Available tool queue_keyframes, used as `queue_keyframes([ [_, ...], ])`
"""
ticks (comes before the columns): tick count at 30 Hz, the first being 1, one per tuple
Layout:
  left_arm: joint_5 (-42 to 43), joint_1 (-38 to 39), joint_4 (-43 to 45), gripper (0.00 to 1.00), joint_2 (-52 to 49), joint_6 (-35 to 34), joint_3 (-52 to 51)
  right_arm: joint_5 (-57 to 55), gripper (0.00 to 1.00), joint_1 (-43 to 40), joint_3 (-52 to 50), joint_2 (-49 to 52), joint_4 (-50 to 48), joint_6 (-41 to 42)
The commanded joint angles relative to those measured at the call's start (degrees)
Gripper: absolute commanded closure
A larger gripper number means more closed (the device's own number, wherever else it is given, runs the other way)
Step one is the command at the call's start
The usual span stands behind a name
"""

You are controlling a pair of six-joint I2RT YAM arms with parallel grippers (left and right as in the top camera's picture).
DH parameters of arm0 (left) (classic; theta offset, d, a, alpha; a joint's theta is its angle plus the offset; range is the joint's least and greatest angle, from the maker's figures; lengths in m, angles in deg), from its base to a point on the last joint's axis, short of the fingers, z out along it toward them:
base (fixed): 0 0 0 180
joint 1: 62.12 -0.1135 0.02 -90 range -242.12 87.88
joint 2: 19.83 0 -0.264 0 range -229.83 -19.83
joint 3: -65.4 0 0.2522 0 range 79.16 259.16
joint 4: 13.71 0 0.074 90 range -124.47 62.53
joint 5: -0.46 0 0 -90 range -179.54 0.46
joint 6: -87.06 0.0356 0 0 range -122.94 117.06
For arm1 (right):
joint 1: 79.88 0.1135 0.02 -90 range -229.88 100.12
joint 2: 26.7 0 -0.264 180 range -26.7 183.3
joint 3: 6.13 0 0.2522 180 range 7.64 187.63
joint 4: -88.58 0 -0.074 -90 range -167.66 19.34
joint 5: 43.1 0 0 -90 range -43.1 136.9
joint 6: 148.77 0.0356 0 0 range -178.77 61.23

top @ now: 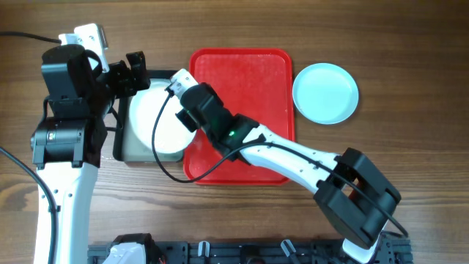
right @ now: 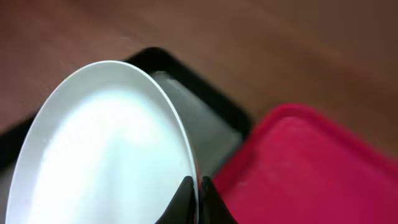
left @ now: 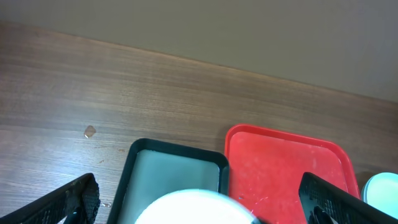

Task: Clean dirty plates on tray and stack at the side
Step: 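Carry the white plate rightward over the blue plates with the right gripper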

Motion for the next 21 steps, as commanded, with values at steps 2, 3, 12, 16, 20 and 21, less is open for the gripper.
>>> queue_keyframes([
  [2,-0.57,0.0,0.13,0.0,0.22,0.31,0.7,16.0,0.96,-3.37,0.74,-2.56,1.14,13.62],
  [3,-0.57,0.0,0.13,0.0,0.22,0.28,0.7,16.85,0.96,-4.28,0.74,-3.04,1.49,15.06],
  [12,-0.57,0.0,0.13,0.0,0.22,0.31,0.7,21.59,0.96,-14.08,0.74,-9.51,10.93,18.08],
  [16,-0.57,0.0,0.13,0.0,0.22,0.28,0.7,21.59,0.95,-19.96,0.74,-12.17,15.8,18.12],
  [20,-0.57,0.0,0.13,0.0,0.22,0.31,0.7,21.59,0.96,-27.34,0.74,-12.87,20.22,18.36],
  [21,-0.57,0.0,0.13,0.0,0.22,0.31,0.7,21.55,0.96,-29.53,0.74,-12.87,21.57,19.26],
])
